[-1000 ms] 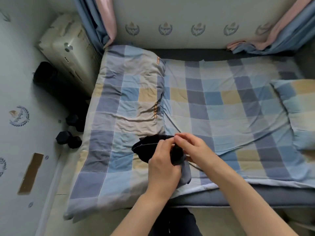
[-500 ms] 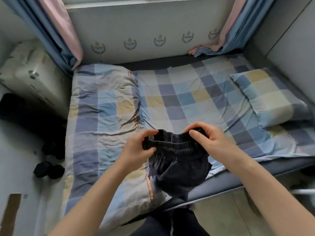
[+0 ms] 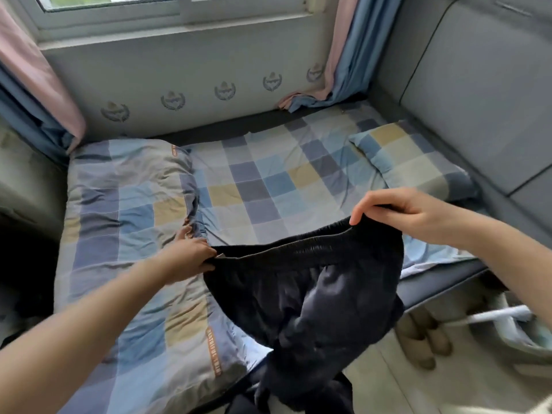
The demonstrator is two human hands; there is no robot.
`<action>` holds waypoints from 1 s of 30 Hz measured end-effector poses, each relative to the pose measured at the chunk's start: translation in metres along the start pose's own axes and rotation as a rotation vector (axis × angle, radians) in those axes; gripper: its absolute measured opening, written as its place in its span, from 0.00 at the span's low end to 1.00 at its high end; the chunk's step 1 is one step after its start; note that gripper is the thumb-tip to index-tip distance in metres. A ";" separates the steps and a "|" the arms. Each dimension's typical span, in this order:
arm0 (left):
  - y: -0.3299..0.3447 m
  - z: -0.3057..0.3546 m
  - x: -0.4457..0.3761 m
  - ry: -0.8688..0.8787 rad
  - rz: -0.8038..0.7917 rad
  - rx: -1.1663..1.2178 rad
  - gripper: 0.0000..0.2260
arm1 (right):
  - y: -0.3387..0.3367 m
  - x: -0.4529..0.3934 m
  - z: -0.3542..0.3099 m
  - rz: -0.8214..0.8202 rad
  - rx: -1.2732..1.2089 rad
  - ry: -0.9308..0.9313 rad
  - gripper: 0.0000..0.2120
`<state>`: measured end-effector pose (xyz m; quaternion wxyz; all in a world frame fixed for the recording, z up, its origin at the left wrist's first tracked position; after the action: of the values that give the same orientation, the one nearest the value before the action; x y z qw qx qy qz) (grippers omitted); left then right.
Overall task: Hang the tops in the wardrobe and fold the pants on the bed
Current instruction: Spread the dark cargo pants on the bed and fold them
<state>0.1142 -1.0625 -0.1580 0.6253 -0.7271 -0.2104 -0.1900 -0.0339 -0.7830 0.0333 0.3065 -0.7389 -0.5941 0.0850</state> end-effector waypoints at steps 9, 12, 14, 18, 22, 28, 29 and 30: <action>-0.157 0.035 -0.010 0.159 0.537 -0.076 0.09 | -0.089 0.039 0.139 -0.161 0.421 0.059 0.18; -0.193 0.050 -0.010 0.160 0.555 -0.110 0.09 | -0.112 0.038 0.161 -0.161 0.517 0.054 0.18; -0.208 0.055 -0.008 0.138 0.575 -0.126 0.12 | -0.127 0.031 0.169 -0.160 0.576 0.061 0.14; -0.213 0.048 -0.009 0.053 0.562 -0.099 0.09 | -0.146 0.013 0.169 -0.145 0.645 0.061 0.09; -0.210 0.041 -0.010 -0.035 0.555 -0.100 0.11 | -0.164 0.001 0.170 -0.099 0.612 0.089 0.07; -0.225 0.032 -0.002 -0.079 0.589 -0.117 0.15 | -0.193 -0.017 0.152 0.030 0.516 -0.030 0.06; -0.227 0.025 0.000 -0.112 0.588 -0.122 0.15 | -0.197 -0.020 0.145 0.050 0.454 -0.041 0.07; -0.230 0.018 0.003 -0.149 0.600 -0.141 0.15 | -0.200 -0.022 0.139 0.072 0.398 -0.052 0.07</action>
<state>-0.0082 -1.0143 0.0313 0.5844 -0.8102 -0.0181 0.0428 -0.2731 -0.7336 0.0280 0.4276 -0.6820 -0.5466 0.2307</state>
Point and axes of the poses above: each hand's wrist, its own x-axis away from the middle knuckle, its own y-axis out of the palm, z = x × y, the point moved 8 cm from there along -x, towards the middle knuckle, and after that the axes turned 6 degrees about -z, right-handed, at the moved point
